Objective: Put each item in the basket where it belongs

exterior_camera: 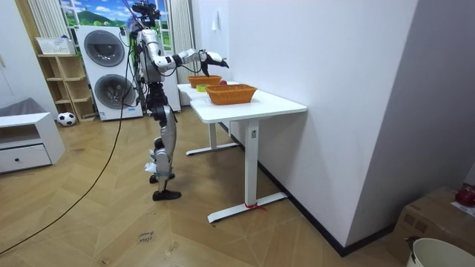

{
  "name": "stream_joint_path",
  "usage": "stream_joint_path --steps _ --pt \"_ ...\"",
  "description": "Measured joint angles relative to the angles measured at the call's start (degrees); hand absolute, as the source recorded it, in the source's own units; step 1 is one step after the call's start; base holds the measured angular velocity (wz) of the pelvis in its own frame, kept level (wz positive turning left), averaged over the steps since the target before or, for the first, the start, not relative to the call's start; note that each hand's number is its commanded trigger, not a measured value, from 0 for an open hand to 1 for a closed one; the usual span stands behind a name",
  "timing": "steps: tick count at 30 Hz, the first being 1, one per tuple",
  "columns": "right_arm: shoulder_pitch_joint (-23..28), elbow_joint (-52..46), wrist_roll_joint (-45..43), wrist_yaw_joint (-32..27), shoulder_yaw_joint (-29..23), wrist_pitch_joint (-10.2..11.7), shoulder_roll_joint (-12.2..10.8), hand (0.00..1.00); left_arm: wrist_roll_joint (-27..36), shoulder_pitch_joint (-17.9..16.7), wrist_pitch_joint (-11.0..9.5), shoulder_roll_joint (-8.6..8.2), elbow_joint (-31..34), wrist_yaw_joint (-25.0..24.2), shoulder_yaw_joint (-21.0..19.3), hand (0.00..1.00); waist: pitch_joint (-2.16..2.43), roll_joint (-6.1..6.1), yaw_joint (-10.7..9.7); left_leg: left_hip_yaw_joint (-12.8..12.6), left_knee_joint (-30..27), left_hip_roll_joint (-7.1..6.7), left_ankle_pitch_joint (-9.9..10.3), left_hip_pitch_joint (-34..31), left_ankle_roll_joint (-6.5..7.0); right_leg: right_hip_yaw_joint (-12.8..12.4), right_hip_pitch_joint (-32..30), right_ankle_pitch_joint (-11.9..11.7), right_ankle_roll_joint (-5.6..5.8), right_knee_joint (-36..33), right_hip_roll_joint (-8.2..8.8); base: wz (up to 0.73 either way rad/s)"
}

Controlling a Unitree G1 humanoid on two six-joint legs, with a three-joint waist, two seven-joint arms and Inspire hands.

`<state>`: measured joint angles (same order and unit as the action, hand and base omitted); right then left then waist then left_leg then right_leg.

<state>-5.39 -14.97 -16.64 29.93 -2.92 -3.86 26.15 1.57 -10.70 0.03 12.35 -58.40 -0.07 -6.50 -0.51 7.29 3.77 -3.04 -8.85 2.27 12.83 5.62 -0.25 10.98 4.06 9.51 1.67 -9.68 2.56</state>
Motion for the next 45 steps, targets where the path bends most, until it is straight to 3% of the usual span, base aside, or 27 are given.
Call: stream_joint_path --steps 8,13,20,26,37,45 --pt "1.6 0.0 -0.2 1.3 0.2 0.0 -0.1 0.00 0.0 0.1 0.0 -0.01 0.0 -0.5 1.2 0.00 0.24 -0.93 -0.1 -0.1 -0.4 -0.02 0.0 0.1 0.00 0.0 0.2 0.0 -0.05 0.0 0.04 0.00" --pt "2.4 0.0 -3.2 2.3 2.0 -0.1 -0.1 0.00 0.0 0.8 0.0 -0.01 -1.5 -0.5 1.3 0.00 -0.06 -1.73 -0.2 -0.2 -0.7 -0.03 0.0 -0.1 0.00 0.0 0.3 -0.1 -0.14 -0.2 0.03 0.00" --pt "3.6 0.4 -3.2 3.3 4.1 -0.1 -0.8 0.00 -0.1 1.3 0.0 0.10 -1.5 -0.6 2.3 0.00 0.15 -1.41 0.7 -0.7 -0.6 -0.02 0.0 0.0 -0.01 -0.6 0.2 -0.1 -0.14 -0.3 -0.02 -0.03" --pt "5.3 1.0 -3.2 3.6 4.6 -0.8 -3.4 0.00 0.0 1.7 0.0 0.10 -1.4 -0.6 2.3 0.00 0.06 -0.57 1.2 -0.8 -0.6 -0.03 0.0 0.0 -0.01 -0.7 0.2 -0.1 -0.14 -0.2 0.00 0.00" --pt "6.1 1.5 -3.3 3.6 4.6 -1.2 -6.2 0.00 0.0 2.6 0.0 -0.27 -0.8 -0.6 2.4 0.00 -0.19 -0.88 1.3 -0.7 -0.1 0.00 0.0 -0.1 0.00 -0.3 0.1 -0.1 -0.13 -0.1 -0.03 0.00" --pt "6.0 3.1 -6.4 5.1 6.4 -1.5 -6.7 0.00 0.1 2.8 0.0 -0.46 -0.7 -0.5 2.3 0.00 -0.33 -1.11 1.4 -0.6 0.0 -0.03 0.0 -0.1 0.00 -0.6 0.0 -0.1 -0.13 -0.1 0.00 0.00"
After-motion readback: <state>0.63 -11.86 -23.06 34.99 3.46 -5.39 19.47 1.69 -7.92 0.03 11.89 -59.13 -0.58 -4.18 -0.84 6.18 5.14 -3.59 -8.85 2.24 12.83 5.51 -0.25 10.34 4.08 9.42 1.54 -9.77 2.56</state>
